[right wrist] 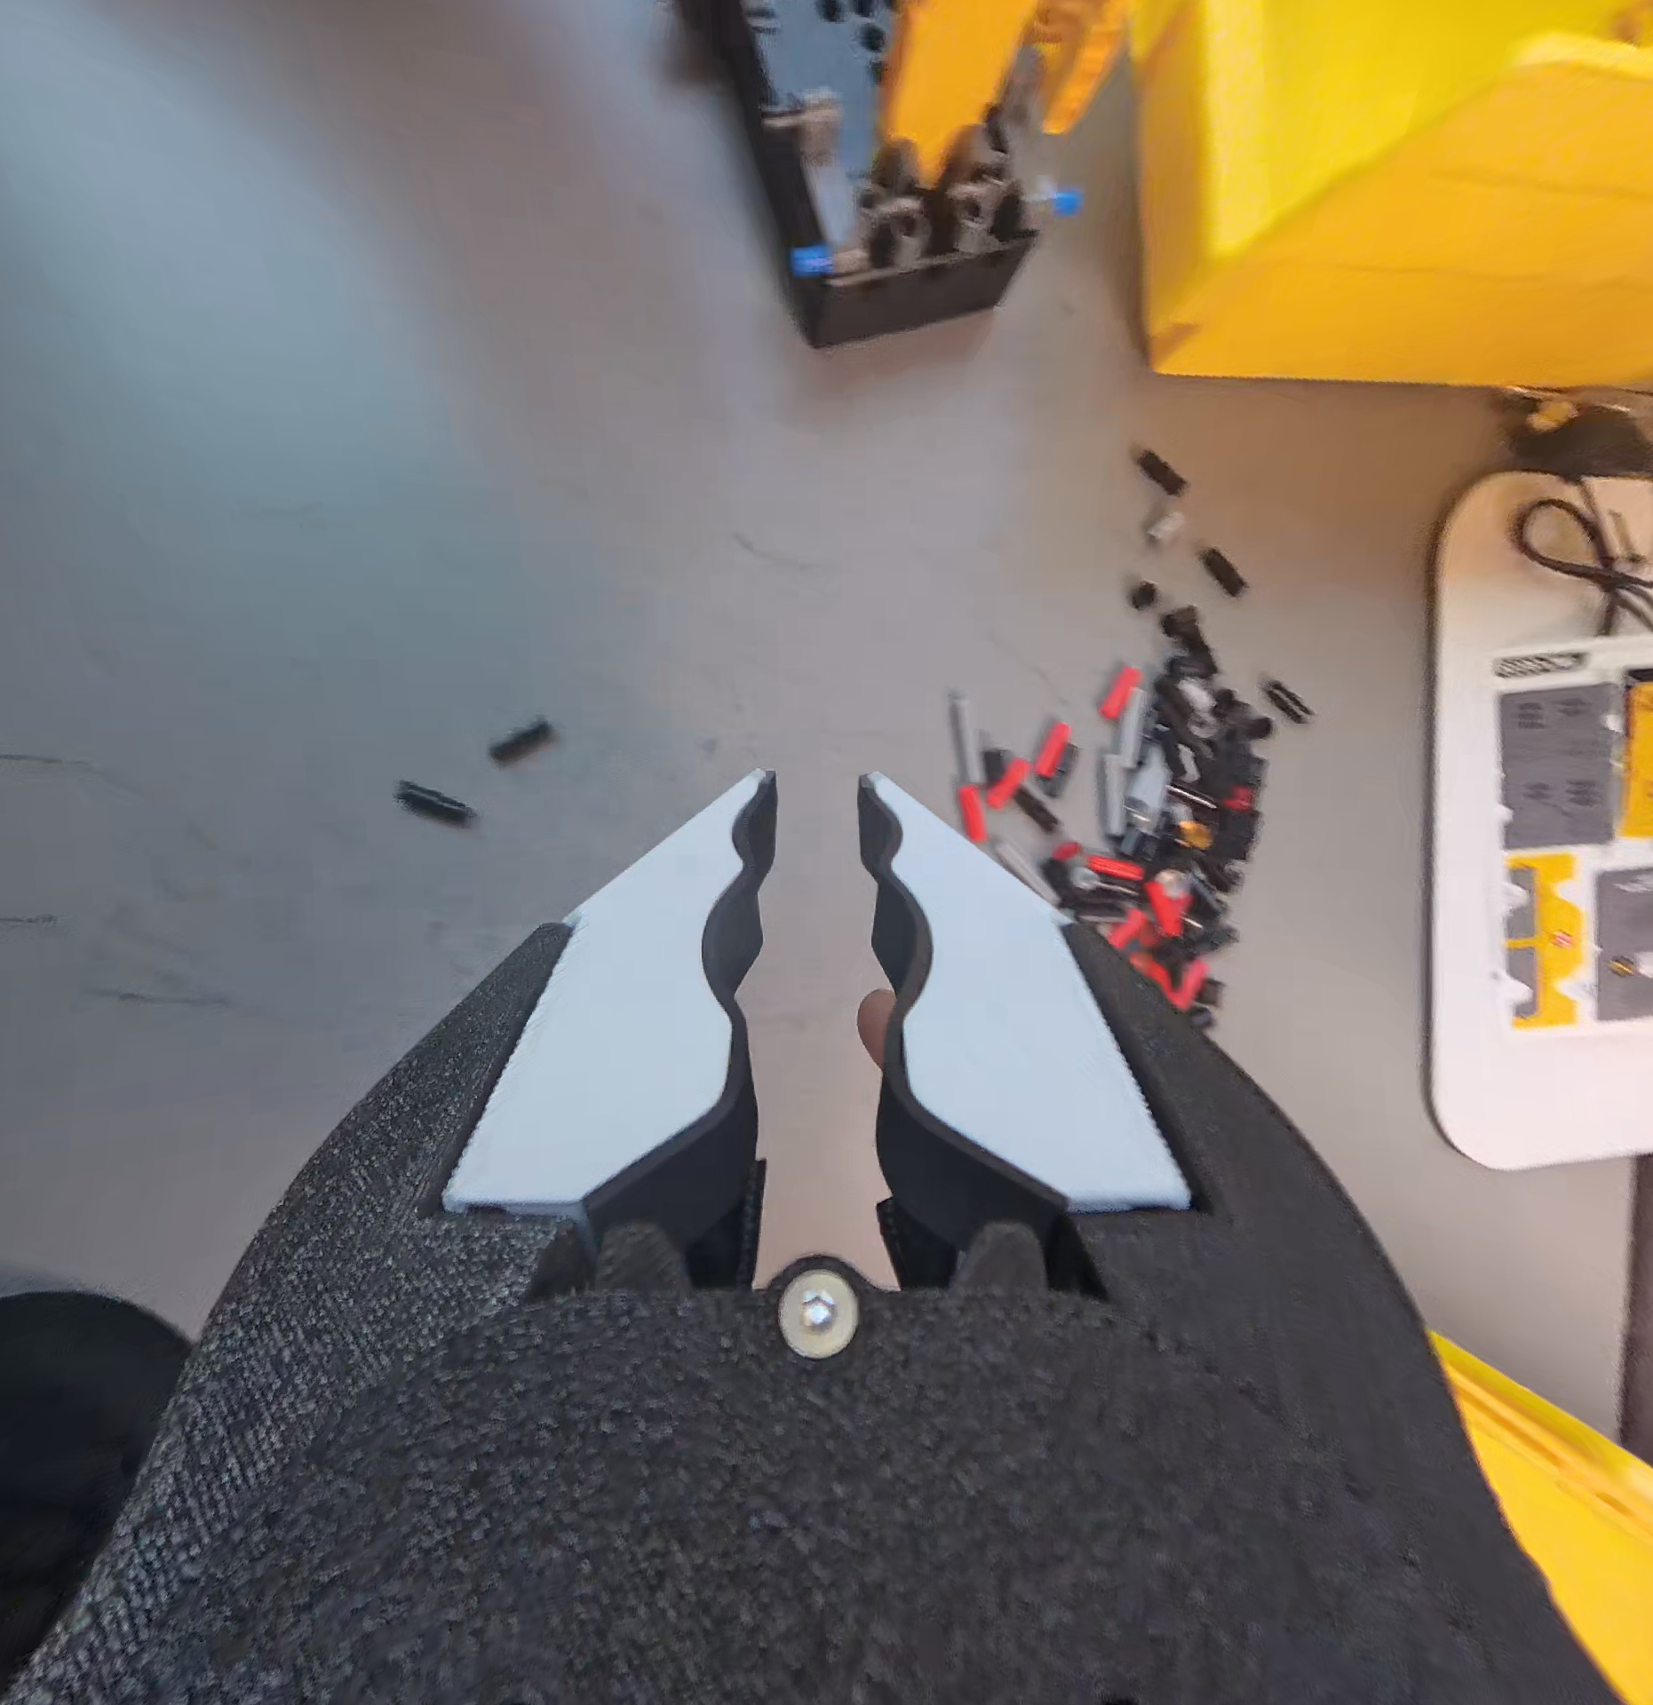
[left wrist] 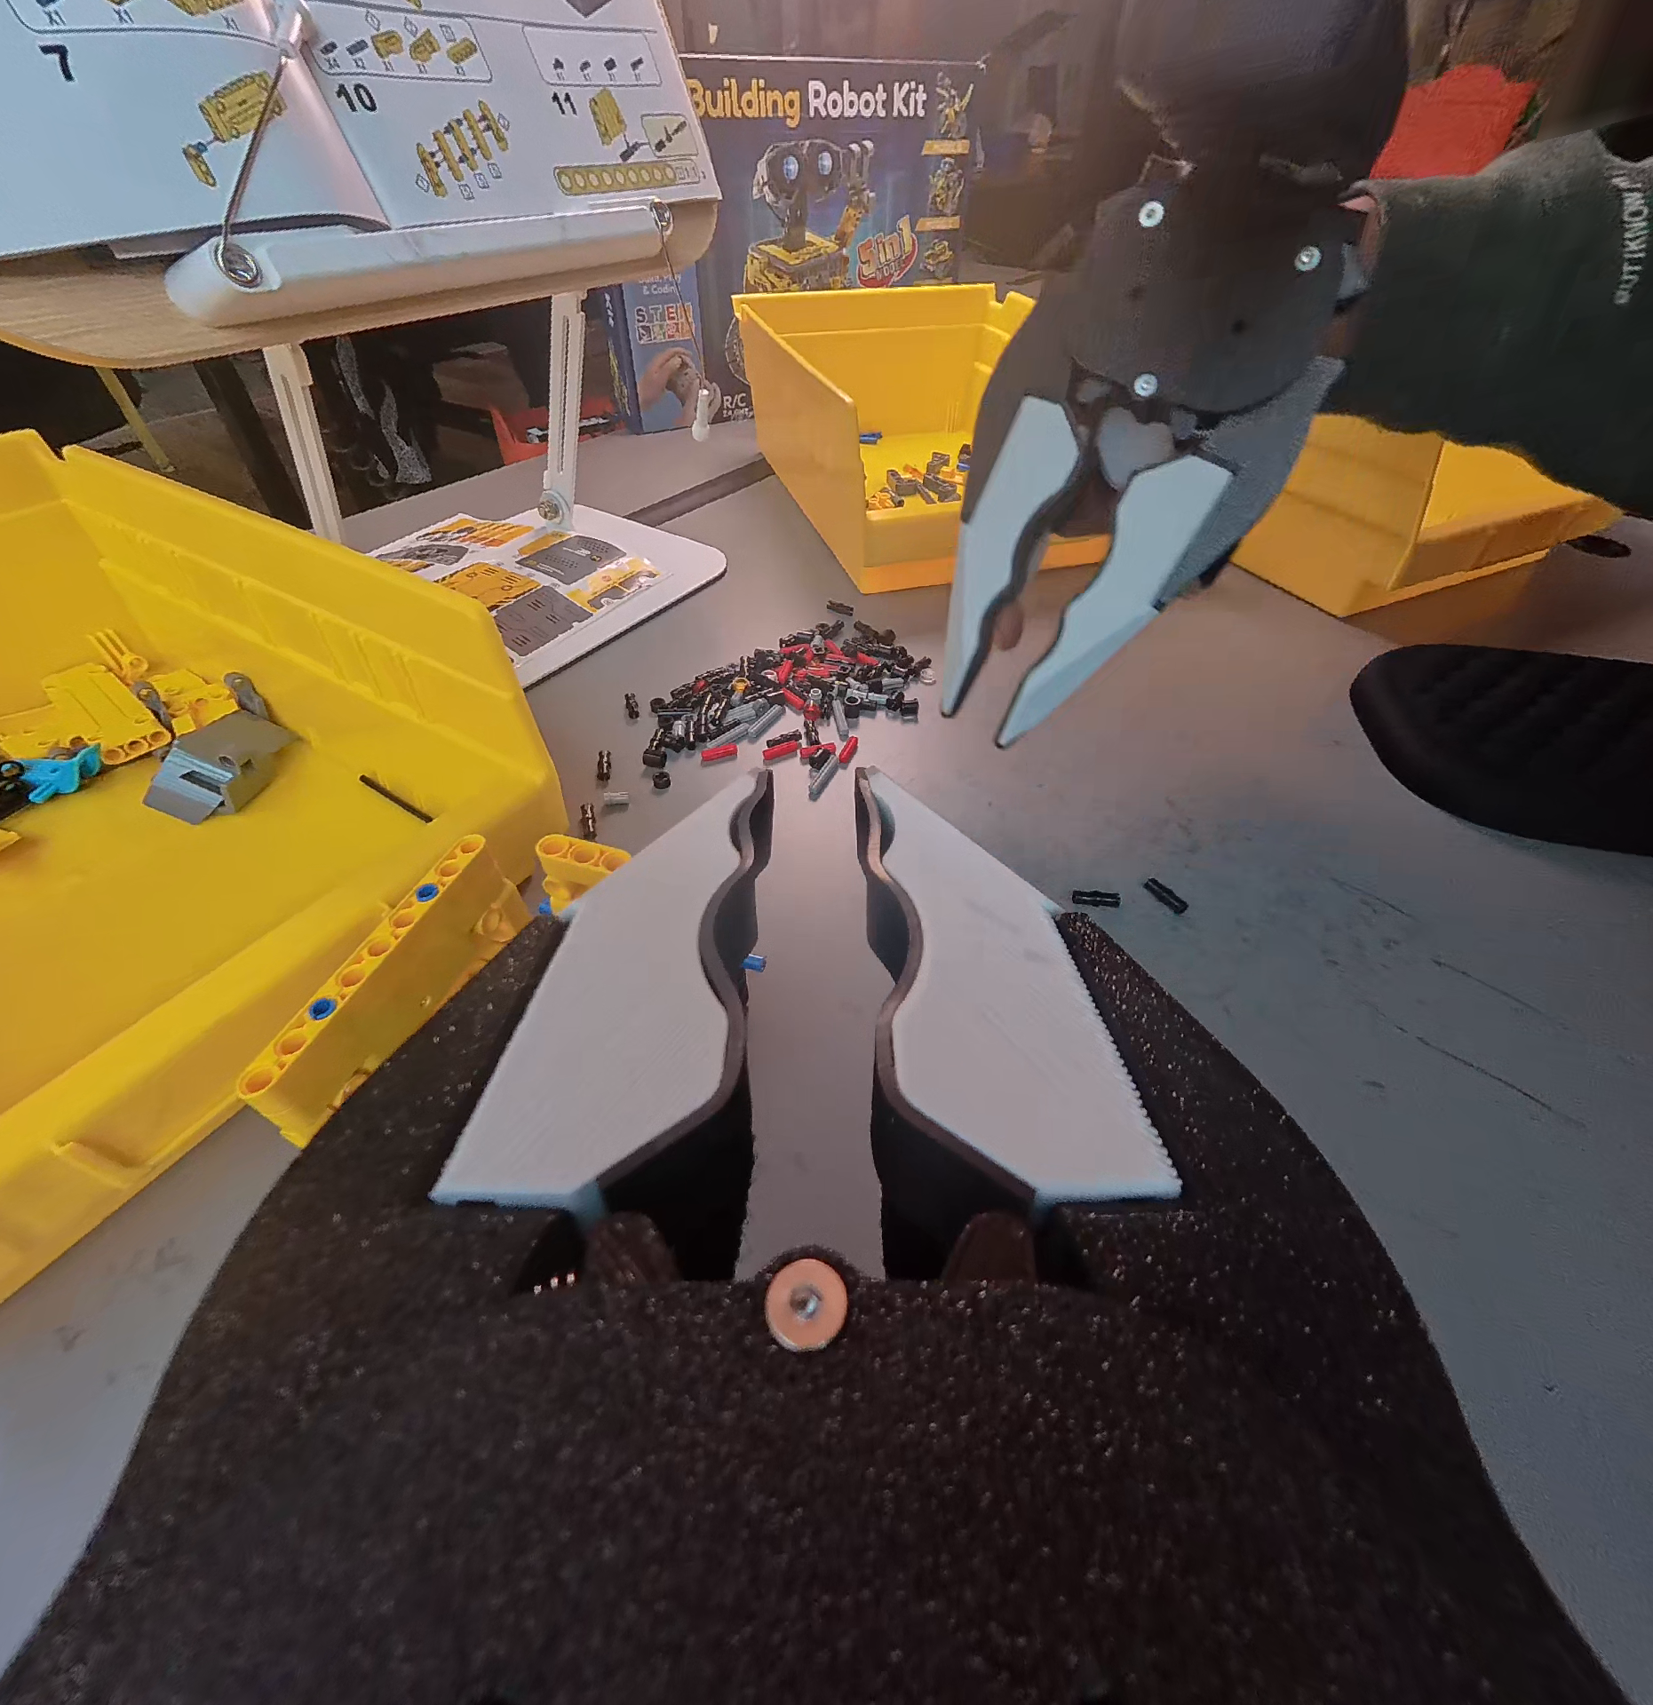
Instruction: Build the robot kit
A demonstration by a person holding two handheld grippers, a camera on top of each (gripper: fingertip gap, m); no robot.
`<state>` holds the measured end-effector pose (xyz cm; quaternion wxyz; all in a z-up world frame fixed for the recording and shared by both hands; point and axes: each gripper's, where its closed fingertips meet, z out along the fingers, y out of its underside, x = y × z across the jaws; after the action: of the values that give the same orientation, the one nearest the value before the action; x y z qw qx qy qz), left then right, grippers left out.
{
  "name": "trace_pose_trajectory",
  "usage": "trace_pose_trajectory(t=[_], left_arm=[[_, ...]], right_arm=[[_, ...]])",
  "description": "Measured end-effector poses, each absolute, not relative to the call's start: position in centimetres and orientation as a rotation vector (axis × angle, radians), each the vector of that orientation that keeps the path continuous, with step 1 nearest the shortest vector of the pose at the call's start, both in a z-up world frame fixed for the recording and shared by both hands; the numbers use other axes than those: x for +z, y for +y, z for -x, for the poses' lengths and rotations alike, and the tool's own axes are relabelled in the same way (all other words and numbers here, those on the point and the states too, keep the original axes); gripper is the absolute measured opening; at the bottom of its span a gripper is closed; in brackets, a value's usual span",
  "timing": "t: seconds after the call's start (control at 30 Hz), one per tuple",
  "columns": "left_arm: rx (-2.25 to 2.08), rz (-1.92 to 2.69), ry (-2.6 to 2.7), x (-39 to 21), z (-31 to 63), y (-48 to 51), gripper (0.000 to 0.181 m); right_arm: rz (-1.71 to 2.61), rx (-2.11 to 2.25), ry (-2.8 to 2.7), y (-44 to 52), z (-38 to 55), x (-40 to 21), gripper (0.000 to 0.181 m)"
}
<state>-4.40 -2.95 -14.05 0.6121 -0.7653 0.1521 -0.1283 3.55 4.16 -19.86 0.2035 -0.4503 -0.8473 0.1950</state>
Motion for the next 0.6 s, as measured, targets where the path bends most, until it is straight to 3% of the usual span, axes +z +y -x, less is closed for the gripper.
trace_pose_trajectory(t=[0.17, 0.5, 0.6], left_arm=[[-0.277, 1.776, 0.369, -14.4, 4.3, -2.9, 0.016], [-0.283, 1.788, 0.364, -14.8, 4.6, -2.8, 0.015], [-0.29, 1.79, 0.364, -14.8, 4.6, -2.8, 0.015]], right_arm=[[1.362, 0.469, -2.28, 10.6, -1.4, -20.8, 0.016], [1.265, 0.447, -2.535, 10.5, -0.3, -24.1, 0.016], [1.274, 0.474, -2.583, 10.1, -0.5, -24.2, 0.006]])
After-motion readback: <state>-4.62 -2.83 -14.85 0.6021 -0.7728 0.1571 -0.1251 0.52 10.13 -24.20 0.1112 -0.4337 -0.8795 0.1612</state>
